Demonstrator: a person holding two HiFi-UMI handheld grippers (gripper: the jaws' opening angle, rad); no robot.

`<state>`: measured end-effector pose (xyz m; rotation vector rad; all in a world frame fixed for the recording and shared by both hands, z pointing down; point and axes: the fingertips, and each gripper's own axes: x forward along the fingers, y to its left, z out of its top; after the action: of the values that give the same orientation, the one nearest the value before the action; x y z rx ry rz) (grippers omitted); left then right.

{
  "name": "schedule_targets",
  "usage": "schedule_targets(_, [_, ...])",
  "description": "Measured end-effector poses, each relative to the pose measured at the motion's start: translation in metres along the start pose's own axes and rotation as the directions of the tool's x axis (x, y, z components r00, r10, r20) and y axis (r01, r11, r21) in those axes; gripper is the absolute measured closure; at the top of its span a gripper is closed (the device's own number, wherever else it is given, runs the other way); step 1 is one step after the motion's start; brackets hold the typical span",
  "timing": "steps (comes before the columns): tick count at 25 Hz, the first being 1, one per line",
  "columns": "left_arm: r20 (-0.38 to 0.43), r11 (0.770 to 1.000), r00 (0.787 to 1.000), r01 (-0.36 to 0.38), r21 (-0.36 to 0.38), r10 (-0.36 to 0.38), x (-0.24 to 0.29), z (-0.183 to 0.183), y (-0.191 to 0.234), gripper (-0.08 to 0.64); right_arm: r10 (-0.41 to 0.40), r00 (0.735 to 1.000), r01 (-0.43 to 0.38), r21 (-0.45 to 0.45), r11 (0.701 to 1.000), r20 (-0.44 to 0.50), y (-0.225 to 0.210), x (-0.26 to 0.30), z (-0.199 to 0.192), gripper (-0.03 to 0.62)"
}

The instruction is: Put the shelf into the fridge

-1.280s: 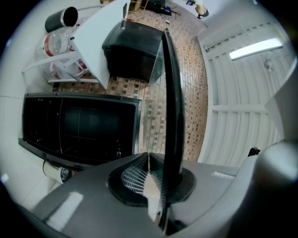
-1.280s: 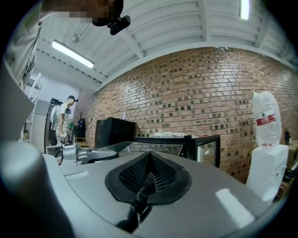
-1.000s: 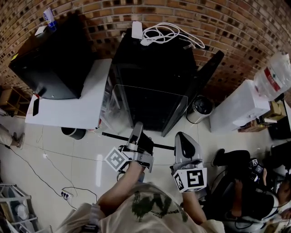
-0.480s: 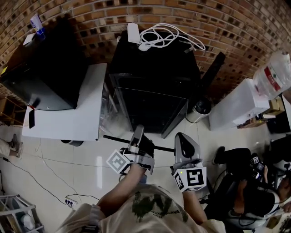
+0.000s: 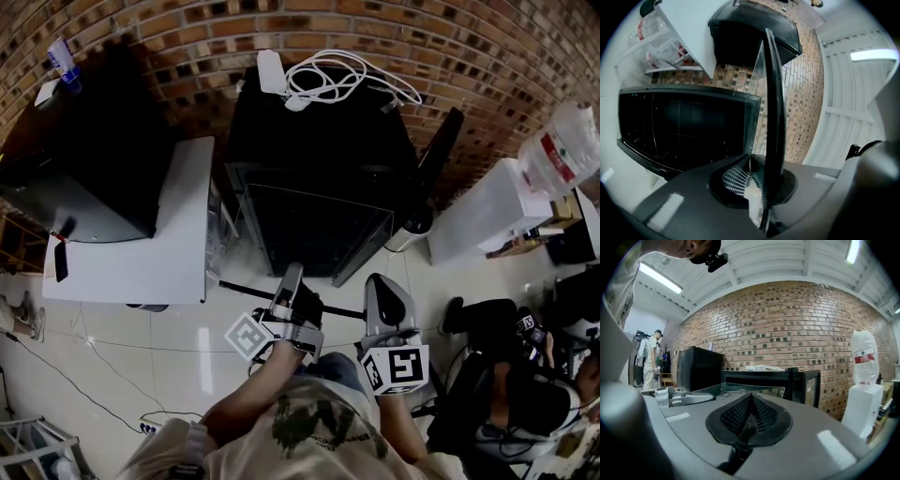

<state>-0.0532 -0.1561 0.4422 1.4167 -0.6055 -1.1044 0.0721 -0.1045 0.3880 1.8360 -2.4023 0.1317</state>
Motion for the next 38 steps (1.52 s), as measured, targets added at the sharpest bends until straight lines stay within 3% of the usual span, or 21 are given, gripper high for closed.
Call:
schedule_targets(8, [-0.009,1.000,1.000,-0.015,-0.014,0.015,0.003,0.001,0.009,0.545,-0.015,1.000,0.015,-0.003,1.000,-0.005,-0.006,0.002,-0.002,0.592])
schedule_targets(38, [0.102,0.998,0.993,-0.058,0.038,0.054,0.054,0.014,0.080,0.545,0.093,0.995,-0.095,-0.049,0.994,-0.045,-0.040,0.057,-0.016,0.592])
